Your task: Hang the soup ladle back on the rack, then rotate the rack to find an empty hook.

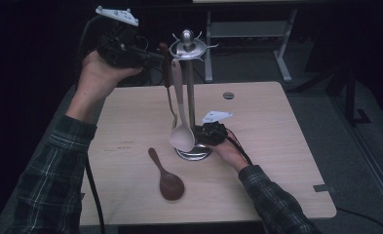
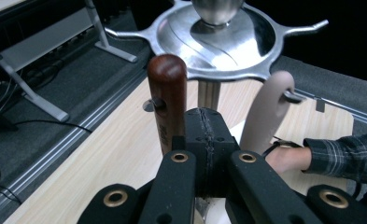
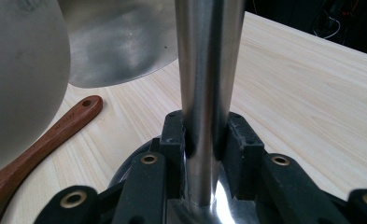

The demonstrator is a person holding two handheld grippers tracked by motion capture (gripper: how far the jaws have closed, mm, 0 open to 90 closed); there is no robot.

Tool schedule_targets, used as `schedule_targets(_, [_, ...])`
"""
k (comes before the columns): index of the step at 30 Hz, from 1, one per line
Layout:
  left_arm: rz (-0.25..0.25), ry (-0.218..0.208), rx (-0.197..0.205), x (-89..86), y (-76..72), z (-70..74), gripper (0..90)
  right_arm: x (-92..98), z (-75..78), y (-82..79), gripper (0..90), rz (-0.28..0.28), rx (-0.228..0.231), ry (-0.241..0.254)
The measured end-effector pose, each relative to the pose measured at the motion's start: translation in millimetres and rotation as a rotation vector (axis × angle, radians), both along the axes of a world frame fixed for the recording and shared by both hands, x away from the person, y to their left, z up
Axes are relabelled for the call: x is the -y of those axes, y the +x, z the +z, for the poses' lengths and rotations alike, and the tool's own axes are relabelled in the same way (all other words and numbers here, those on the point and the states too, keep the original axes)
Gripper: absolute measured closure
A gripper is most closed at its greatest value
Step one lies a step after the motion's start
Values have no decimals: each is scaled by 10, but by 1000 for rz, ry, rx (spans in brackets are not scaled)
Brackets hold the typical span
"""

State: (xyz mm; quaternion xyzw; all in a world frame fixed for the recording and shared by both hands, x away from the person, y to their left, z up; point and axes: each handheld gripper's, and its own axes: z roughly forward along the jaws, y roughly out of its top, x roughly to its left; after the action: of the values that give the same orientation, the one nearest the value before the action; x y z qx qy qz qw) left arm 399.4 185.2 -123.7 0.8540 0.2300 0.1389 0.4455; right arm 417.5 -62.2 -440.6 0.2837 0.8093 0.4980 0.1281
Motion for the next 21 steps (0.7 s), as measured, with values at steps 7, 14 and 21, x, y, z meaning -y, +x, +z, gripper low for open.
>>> schedule_targets(7, [-2,3,3,33,46,25,898,-1,-3,-1,712,-4,0,3])
schedule_targets(14, [22,15,9,46,130,39,898,-4,-4,-6,714,-7,5,-1])
schedule_targets(21, [36,14,9,65,204,36,898,-4,-5,-7,714,-7,6,-1])
